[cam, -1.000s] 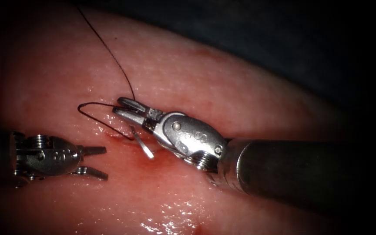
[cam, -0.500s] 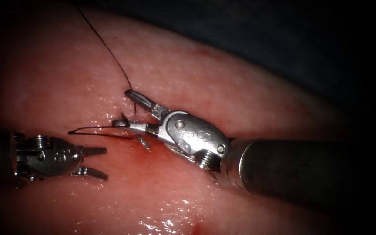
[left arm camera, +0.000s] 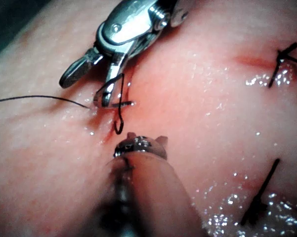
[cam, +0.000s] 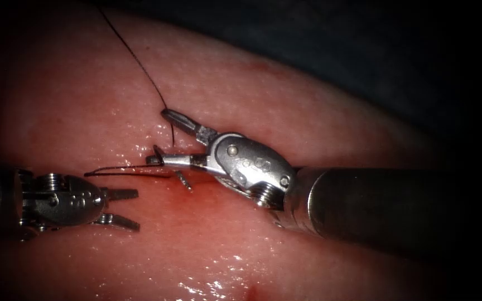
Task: Wound Closure
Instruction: Regrasp the needle with the right tool.
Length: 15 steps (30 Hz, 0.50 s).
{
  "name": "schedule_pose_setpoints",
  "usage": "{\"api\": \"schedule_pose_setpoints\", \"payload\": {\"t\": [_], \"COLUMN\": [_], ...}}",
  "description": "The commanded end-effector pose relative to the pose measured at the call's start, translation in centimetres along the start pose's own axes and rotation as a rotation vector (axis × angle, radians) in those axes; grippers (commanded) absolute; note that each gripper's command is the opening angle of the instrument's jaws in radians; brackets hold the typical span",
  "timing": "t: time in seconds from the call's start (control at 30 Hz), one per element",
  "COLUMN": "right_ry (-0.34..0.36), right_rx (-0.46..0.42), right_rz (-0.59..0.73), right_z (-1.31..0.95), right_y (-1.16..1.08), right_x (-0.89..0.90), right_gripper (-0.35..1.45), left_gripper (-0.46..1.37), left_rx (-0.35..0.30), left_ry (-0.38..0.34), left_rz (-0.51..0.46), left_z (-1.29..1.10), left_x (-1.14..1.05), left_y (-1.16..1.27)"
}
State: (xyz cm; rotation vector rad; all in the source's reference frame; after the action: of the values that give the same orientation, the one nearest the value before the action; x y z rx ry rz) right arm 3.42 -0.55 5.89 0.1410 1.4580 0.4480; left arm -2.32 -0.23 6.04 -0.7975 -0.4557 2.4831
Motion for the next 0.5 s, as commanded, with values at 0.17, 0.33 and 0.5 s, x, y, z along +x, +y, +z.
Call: {"api": "schedule_pose_setpoints", "payload": {"t": [0.17, 0.33, 0.5], "right_ry": [-0.066, -0.097, -0.116], "right_rx": [0.138, 0.265, 0.367], "right_rz": [-0.095, -0.174, -0.235], "right_z": [0.03, 0.05, 0.08], "right_y": [0.08, 0.12, 0.14], "right_x": [0.03, 0.09, 0.18], "right_gripper": [0.83, 0.82, 0.82], "left_gripper": [0.23, 0.22, 0.22], "left_rx": [-0.004, -0.005, -0.006], "left_ry": [0.0, 0.001, 0.001], "left_rz": [-0.001, 0.0, 0.002], "left_z": [0.0, 0.0, 0.0], "left_x": [0.0, 0.0, 0.0], "left_y": [0.0, 0.0, 0.0]}}
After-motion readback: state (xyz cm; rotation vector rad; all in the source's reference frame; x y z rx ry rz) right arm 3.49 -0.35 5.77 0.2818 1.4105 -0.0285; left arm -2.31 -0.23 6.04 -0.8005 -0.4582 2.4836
